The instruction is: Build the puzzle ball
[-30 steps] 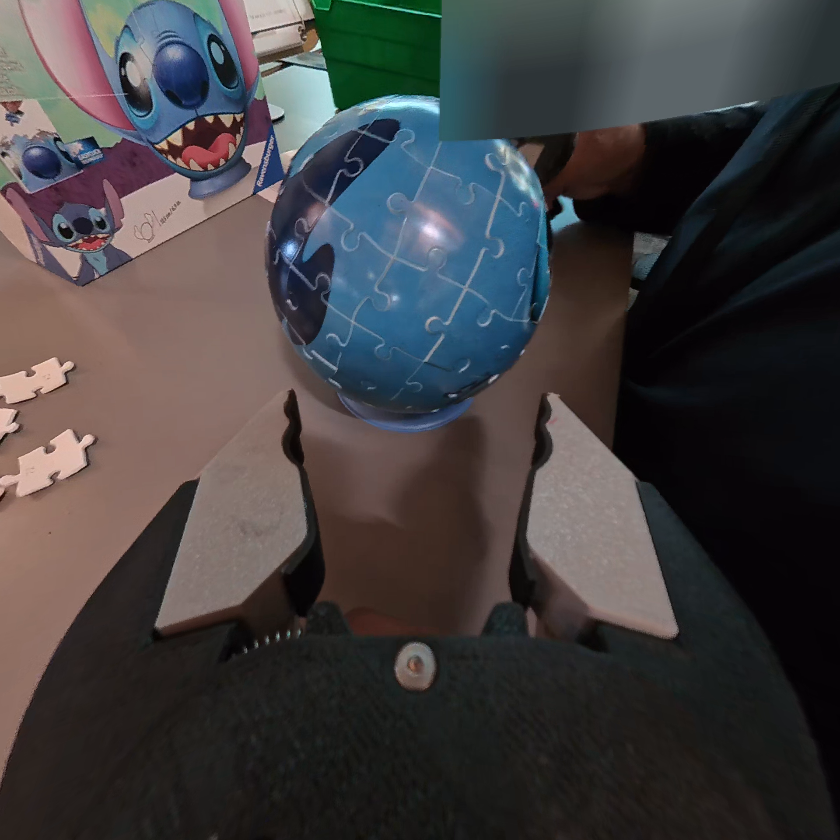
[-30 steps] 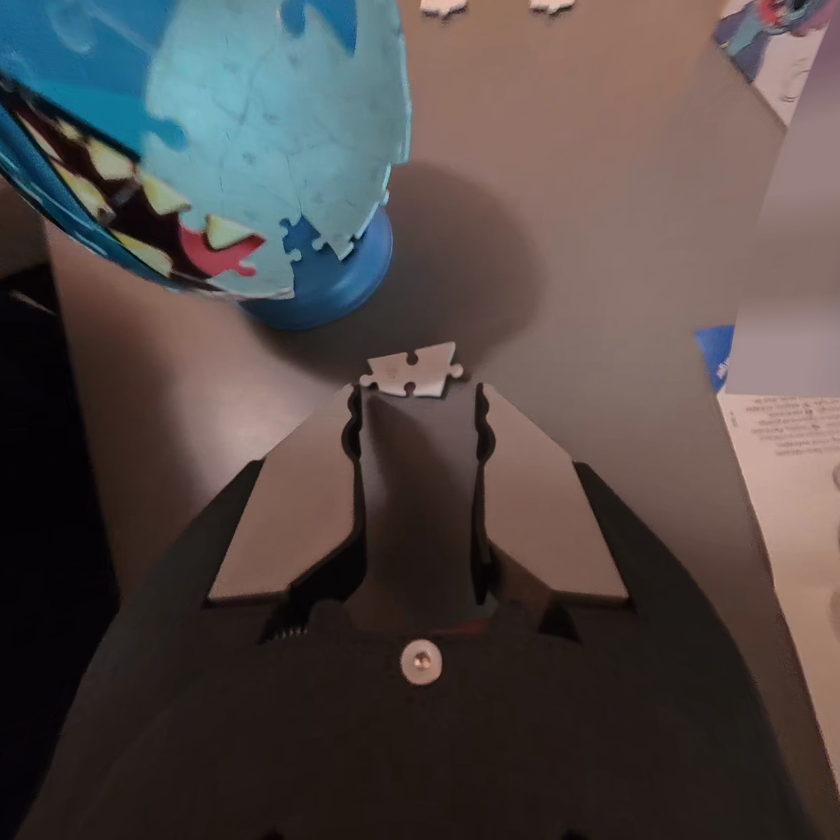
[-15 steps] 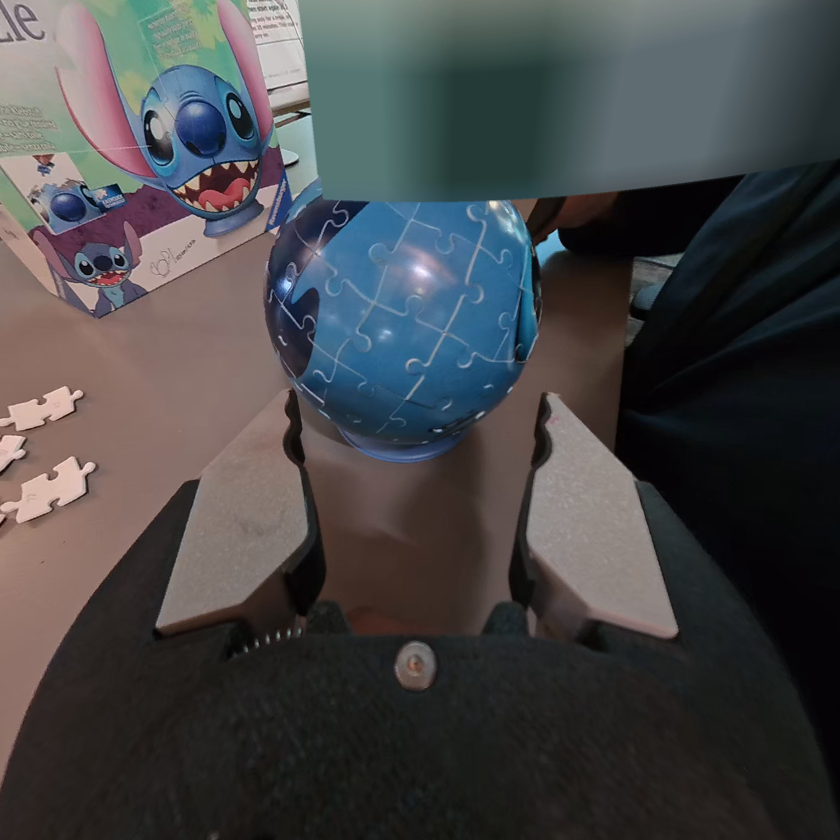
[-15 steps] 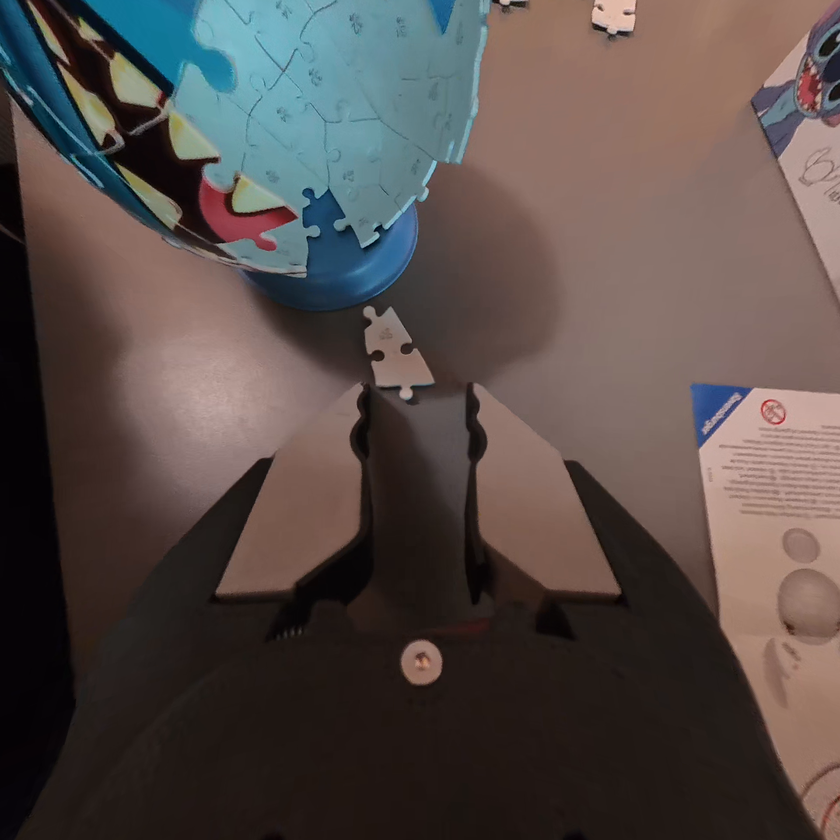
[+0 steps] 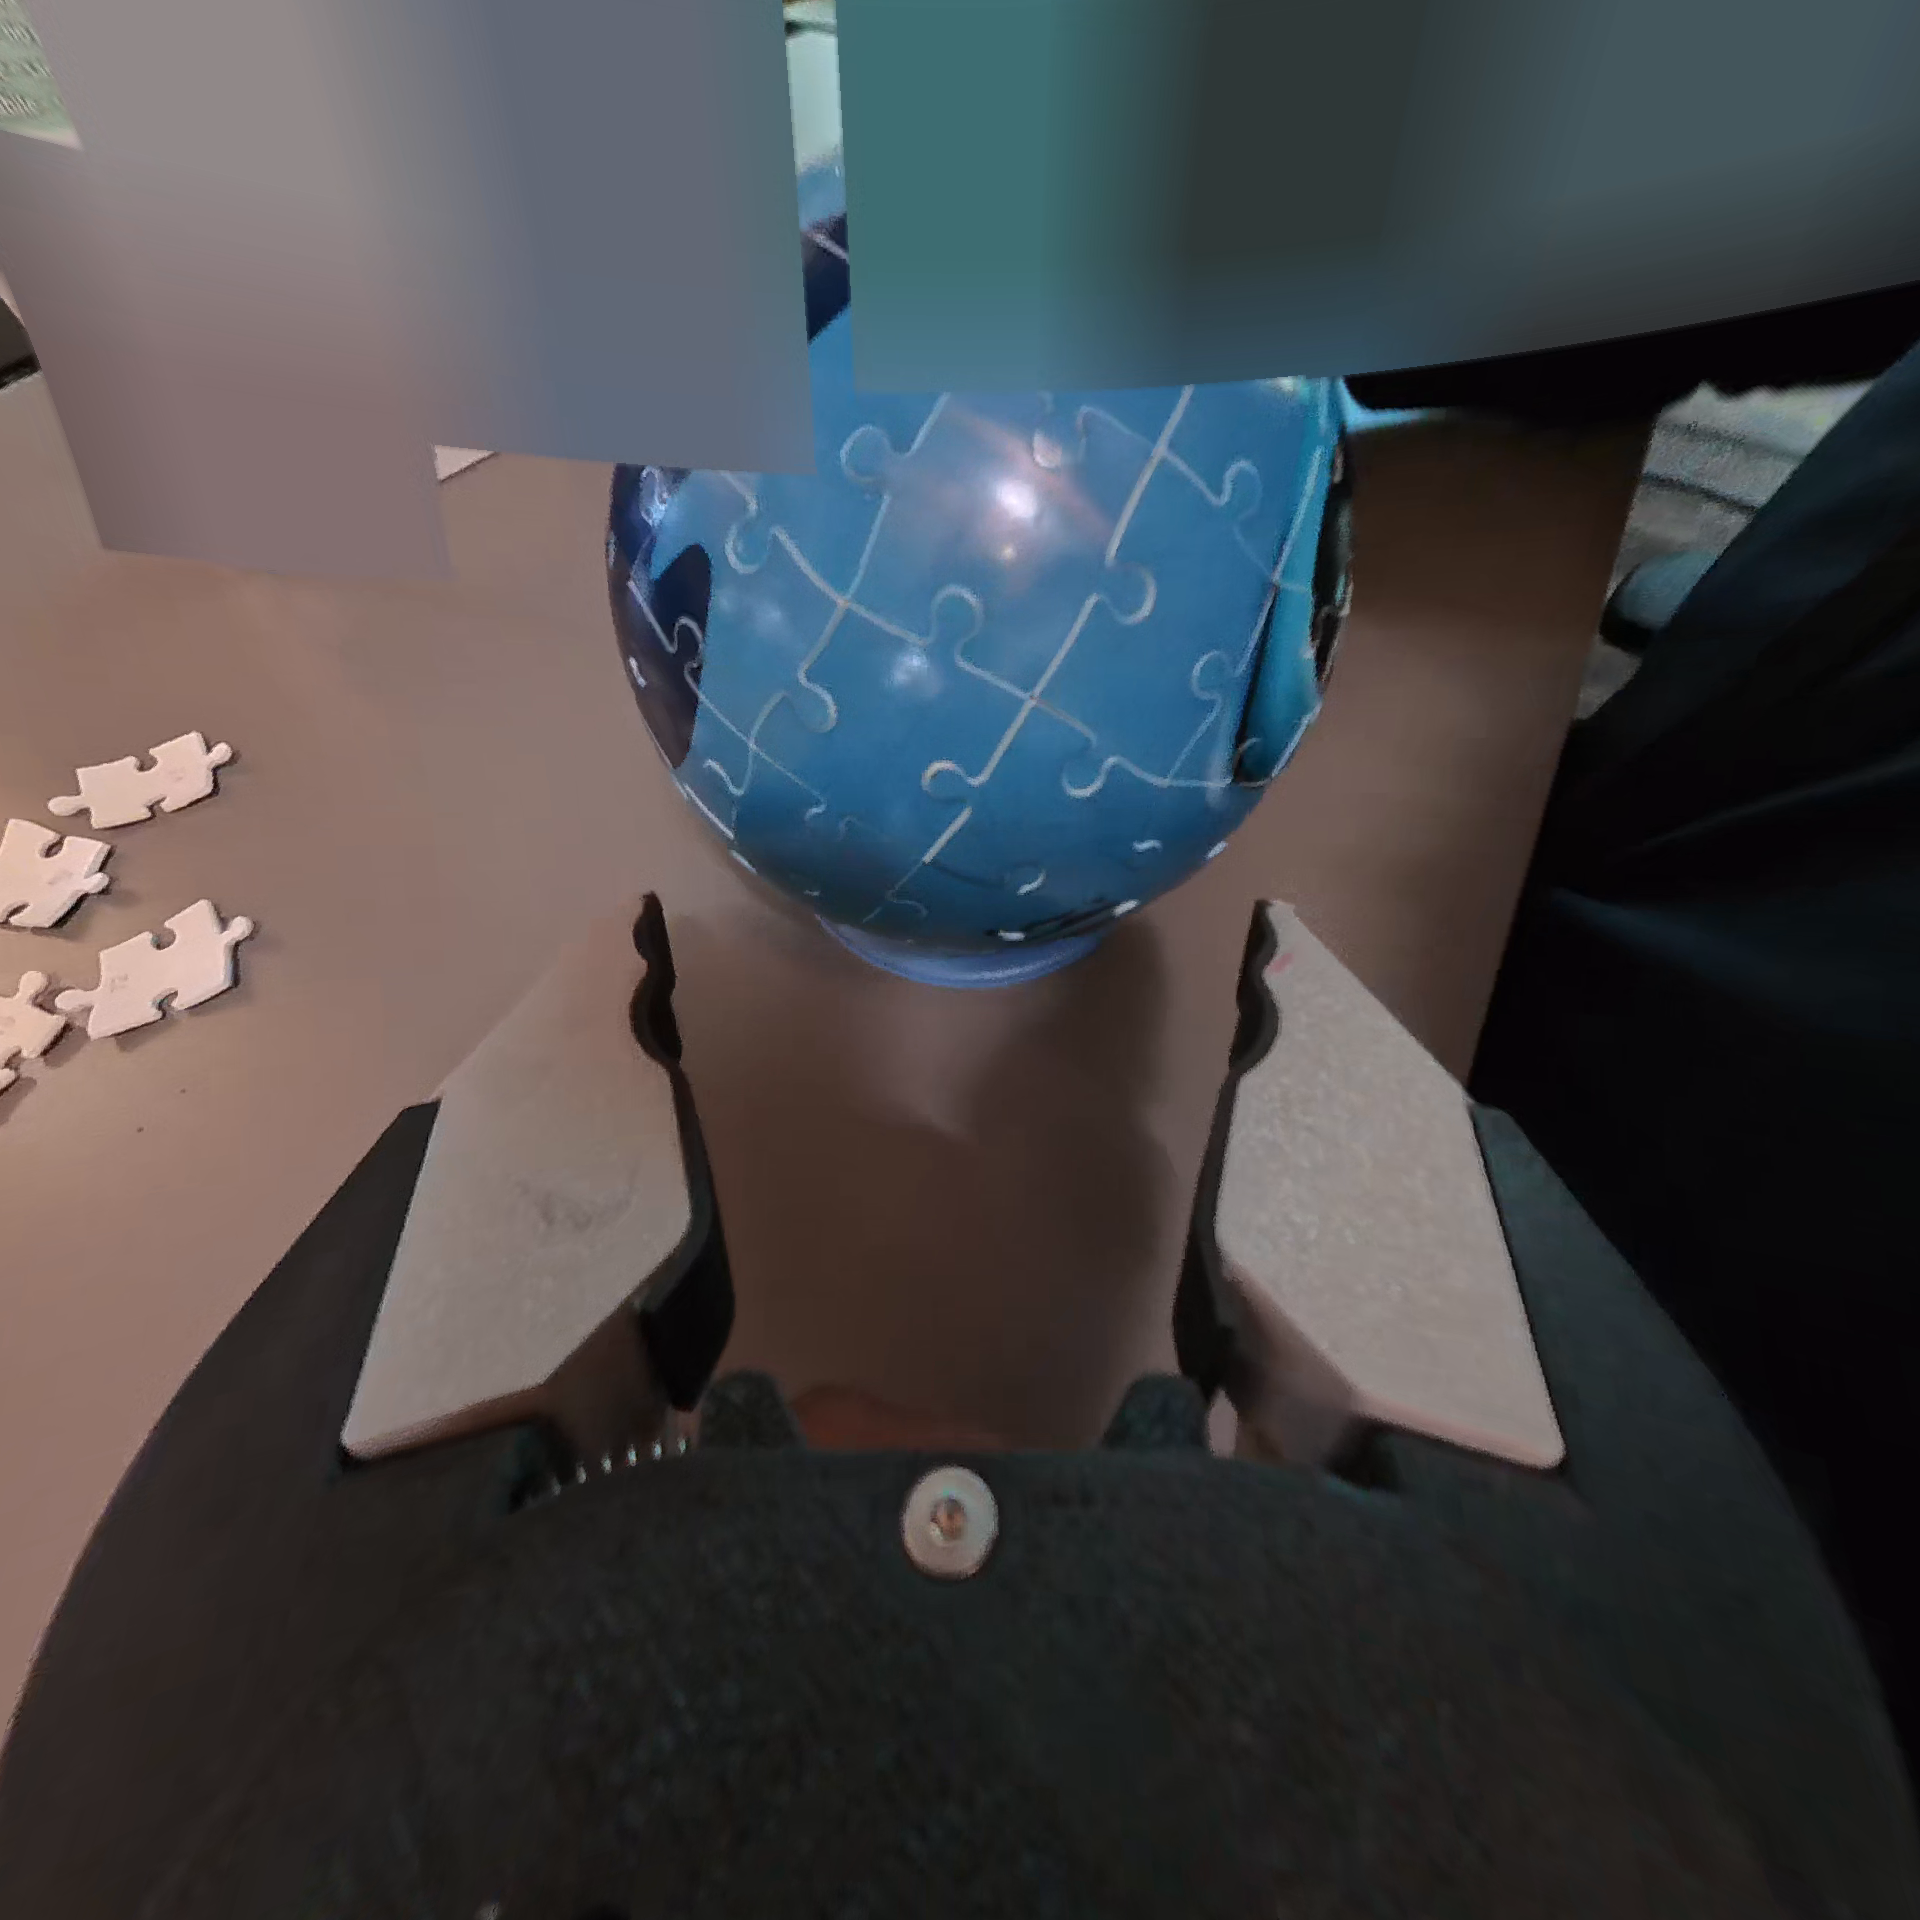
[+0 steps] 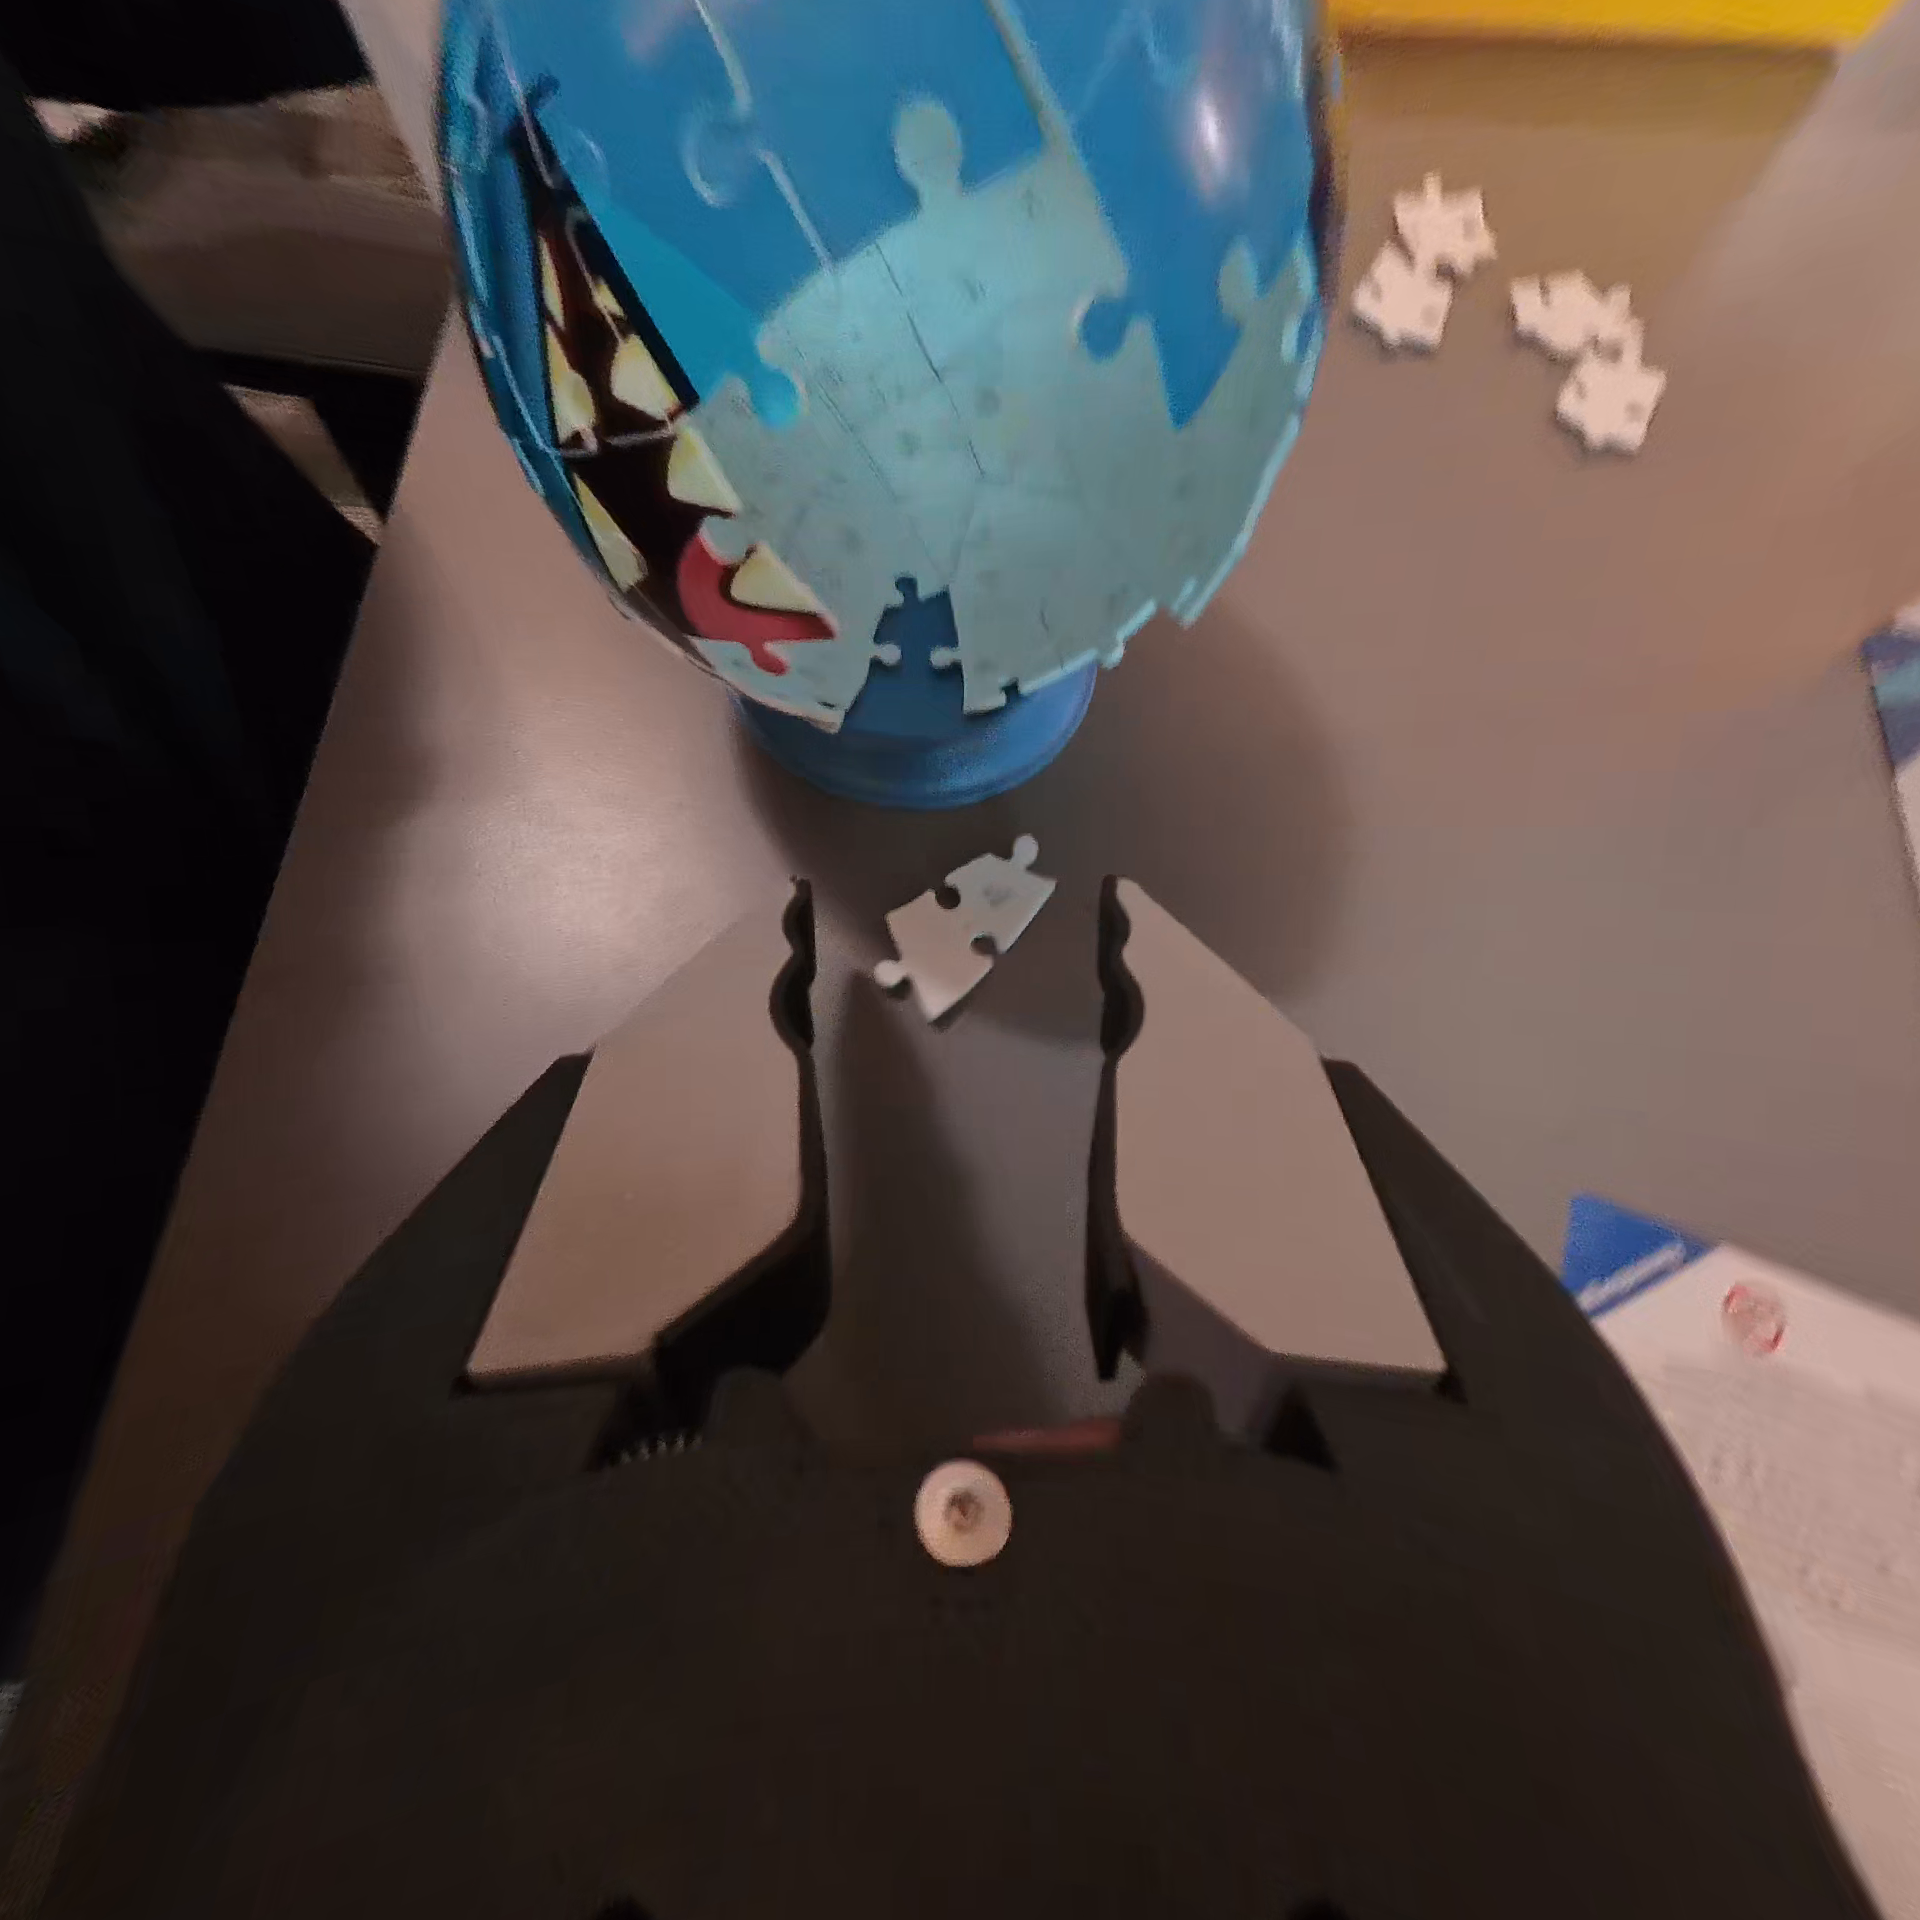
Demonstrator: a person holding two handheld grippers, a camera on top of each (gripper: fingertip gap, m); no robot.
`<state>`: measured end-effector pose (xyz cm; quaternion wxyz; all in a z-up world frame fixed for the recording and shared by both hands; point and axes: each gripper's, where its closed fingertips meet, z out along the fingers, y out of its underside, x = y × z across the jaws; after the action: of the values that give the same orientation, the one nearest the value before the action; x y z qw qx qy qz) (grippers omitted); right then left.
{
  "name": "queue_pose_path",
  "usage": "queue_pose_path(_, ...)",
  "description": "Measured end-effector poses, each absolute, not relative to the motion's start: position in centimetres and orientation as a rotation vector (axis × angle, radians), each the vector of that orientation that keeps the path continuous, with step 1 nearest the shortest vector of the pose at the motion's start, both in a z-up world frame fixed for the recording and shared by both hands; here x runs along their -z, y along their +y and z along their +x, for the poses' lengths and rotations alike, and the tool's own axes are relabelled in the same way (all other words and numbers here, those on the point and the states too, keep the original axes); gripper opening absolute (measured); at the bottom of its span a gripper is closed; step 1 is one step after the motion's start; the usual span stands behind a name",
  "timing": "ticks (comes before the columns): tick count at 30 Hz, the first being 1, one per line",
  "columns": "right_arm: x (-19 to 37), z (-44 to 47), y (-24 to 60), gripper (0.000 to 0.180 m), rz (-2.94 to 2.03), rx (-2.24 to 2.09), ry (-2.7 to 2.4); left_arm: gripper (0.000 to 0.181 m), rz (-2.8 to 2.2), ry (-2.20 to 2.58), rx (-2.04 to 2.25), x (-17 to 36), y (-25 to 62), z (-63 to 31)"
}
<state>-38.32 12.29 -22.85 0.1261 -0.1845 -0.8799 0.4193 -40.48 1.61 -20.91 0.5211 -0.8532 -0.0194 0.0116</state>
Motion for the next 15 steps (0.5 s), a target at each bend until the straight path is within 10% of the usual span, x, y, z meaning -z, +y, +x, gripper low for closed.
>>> queue_pose_path(15, 22.9, -39.8, 9.5, 0.059, -0.327, -1.54, -2.868, 0.108, -2.097, -0.076, -0.091, 21.7, 1.4, -41.2)
